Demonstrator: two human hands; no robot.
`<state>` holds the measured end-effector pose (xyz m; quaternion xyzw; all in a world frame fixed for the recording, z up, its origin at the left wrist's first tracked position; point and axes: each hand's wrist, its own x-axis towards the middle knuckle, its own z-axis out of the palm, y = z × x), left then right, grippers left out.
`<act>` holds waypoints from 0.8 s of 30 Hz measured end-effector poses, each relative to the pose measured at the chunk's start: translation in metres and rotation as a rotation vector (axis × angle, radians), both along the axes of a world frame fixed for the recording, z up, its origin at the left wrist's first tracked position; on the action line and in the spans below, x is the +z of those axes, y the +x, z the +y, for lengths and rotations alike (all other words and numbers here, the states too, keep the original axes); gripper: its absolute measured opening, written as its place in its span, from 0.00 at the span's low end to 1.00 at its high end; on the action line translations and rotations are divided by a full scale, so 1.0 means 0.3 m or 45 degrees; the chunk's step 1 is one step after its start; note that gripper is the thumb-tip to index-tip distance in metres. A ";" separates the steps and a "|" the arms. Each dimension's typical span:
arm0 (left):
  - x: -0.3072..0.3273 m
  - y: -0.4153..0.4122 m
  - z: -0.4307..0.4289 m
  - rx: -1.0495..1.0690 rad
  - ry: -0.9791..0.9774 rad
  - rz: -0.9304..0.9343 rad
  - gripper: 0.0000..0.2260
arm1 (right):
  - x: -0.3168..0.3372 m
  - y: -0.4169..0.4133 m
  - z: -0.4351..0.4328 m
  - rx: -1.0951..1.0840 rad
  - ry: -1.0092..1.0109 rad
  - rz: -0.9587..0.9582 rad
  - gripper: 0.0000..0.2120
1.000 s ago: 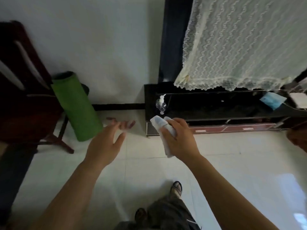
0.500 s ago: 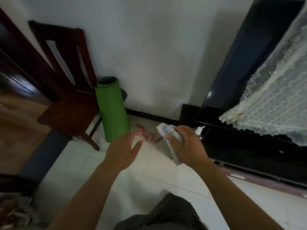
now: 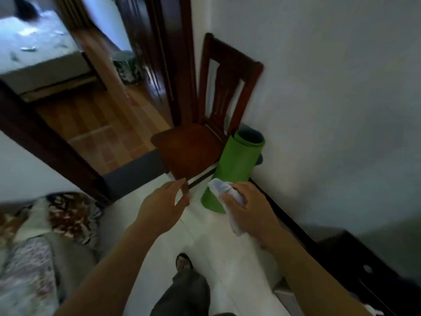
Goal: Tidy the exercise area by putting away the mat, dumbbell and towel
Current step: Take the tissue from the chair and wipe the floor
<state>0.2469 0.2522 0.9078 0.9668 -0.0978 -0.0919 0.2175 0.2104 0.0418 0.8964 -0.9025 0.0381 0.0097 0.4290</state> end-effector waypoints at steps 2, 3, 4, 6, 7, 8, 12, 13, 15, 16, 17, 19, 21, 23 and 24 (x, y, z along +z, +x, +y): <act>0.003 0.119 0.079 0.011 0.017 -0.018 0.23 | 0.015 0.137 0.067 0.063 0.002 -0.054 0.14; 0.012 0.181 0.117 0.011 0.026 -0.022 0.23 | 0.017 0.202 0.097 0.085 -0.013 -0.073 0.15; 0.024 0.241 0.153 0.016 0.035 -0.035 0.24 | 0.020 0.264 0.126 0.092 -0.021 -0.083 0.16; 0.047 0.353 0.221 0.039 0.054 -0.074 0.24 | 0.017 0.385 0.180 0.099 -0.013 -0.099 0.19; 0.058 0.407 0.249 0.053 0.055 -0.091 0.24 | 0.019 0.443 0.206 0.108 -0.016 -0.108 0.20; 0.067 0.457 0.273 0.069 0.049 -0.100 0.24 | 0.023 0.497 0.231 0.119 -0.023 -0.114 0.20; 0.084 0.613 0.330 0.108 0.024 -0.068 0.24 | 0.029 0.671 0.303 0.141 -0.035 -0.123 0.19; 0.083 0.644 0.338 0.115 0.015 -0.054 0.24 | 0.027 0.705 0.315 0.144 -0.035 -0.110 0.19; 0.070 0.715 0.354 0.131 -0.011 -0.033 0.24 | 0.025 0.775 0.333 0.158 -0.051 -0.086 0.18; 0.061 0.752 0.363 0.138 -0.029 -0.021 0.24 | 0.024 0.811 0.339 0.167 -0.067 -0.084 0.17; 0.050 0.792 0.373 0.147 -0.054 0.001 0.24 | 0.024 0.850 0.343 0.173 -0.082 -0.086 0.17; 0.027 0.873 0.383 0.164 -0.119 0.048 0.24 | 0.018 0.933 0.342 0.186 -0.104 -0.091 0.17; 0.003 0.959 0.387 0.177 -0.156 0.082 0.25 | 0.006 1.024 0.338 0.192 -0.113 -0.096 0.17; -0.015 1.054 0.389 0.193 -0.147 0.107 0.25 | -0.010 1.124 0.334 0.195 -0.116 -0.086 0.18; -0.024 1.107 0.390 0.190 -0.136 0.102 0.25 | -0.017 1.176 0.331 0.191 -0.112 -0.071 0.18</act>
